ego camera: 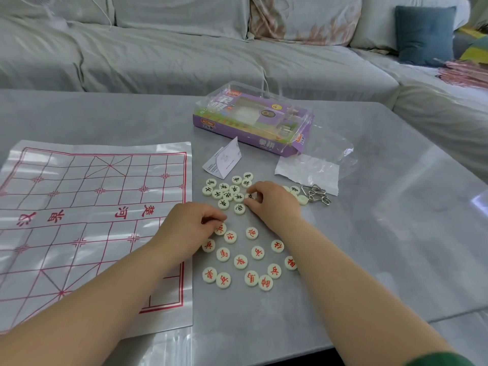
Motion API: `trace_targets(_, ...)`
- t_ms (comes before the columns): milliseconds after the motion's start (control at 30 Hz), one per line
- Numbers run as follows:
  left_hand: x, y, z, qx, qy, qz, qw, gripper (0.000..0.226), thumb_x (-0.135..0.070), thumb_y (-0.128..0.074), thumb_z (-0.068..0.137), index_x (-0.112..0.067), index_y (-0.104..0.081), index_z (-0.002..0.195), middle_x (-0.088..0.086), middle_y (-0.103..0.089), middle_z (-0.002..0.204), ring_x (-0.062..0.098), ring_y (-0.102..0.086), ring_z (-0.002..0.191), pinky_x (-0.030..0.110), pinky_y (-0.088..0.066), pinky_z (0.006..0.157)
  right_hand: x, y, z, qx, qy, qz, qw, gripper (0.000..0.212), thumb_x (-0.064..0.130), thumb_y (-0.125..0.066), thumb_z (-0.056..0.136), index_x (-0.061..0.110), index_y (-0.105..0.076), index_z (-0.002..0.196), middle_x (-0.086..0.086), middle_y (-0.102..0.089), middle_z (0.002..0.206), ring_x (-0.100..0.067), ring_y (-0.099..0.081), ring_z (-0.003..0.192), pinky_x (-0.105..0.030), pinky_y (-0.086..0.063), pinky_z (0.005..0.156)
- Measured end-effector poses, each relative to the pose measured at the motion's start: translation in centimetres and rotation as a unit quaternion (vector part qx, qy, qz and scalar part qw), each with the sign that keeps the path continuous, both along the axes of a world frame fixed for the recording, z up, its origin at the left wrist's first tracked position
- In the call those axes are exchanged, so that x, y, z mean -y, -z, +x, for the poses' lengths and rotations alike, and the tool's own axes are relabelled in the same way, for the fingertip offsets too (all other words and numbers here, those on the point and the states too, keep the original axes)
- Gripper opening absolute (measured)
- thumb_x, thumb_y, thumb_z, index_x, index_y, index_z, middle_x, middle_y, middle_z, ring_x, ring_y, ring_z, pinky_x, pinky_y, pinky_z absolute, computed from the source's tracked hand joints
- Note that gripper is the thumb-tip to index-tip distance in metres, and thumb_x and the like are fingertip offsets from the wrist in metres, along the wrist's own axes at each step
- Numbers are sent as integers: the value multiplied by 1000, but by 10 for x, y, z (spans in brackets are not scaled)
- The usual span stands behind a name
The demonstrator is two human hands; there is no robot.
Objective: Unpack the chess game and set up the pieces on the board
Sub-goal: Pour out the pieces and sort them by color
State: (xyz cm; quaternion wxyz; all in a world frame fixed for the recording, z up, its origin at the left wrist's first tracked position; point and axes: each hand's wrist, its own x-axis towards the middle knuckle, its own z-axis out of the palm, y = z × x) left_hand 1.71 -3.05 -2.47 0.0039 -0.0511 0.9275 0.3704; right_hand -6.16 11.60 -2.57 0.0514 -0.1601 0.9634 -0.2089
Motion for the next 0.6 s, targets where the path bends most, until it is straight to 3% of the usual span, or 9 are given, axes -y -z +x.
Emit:
trace_targets(167,3,4,1,4,0,-26,1000,23,-16,-54,89,-23,-66,107,-8,-63,113,0,-45,87,2,-30,65,-17,-1,0,-23,36,-59,997,33,30,-52,90,21,-53,121,2,-51,111,-11,-49,94,-22,-33,75)
trace_targets(267,-1,4,3,8,28,-93,995,27,-20,-48,93,-26,-61,115,-8,-61,118,7,-51,101,12,-33,76,-47,-1,1,-79,127,-54,987,27,27,-51,90,20,-57,115,3,-48,120,-15,-49,107,-22,-32,75)
trace_targets(367,-8,2,5,20,69,-173,982,32,-25,-40,96,-30,-53,124,-6,-55,123,11,-46,114,17,-30,83,-66,4,2,-58,144,-22,988,29,29,-51,89,20,-55,116,2,-45,123,-18,-46,112,-22,-32,76)
trace_targets(467,-8,-3,4,16,63,-154,986,32,-25,-39,96,-29,-52,125,-6,-54,125,12,-46,115,17,-31,84,-72,10,0,-56,140,-19,988,30,29,-52,89,17,-56,117,-1,-45,123,-18,-46,113,-21,-30,75)
trace_targets(600,-15,-14,-12,-75,46,-124,988,30,-21,-45,93,-24,-57,120,-9,-54,125,9,-45,115,14,-28,80,-74,13,0,-66,134,-30,988,26,24,-52,90,13,-57,113,-2,-46,120,-18,-46,110,-19,-23,68)
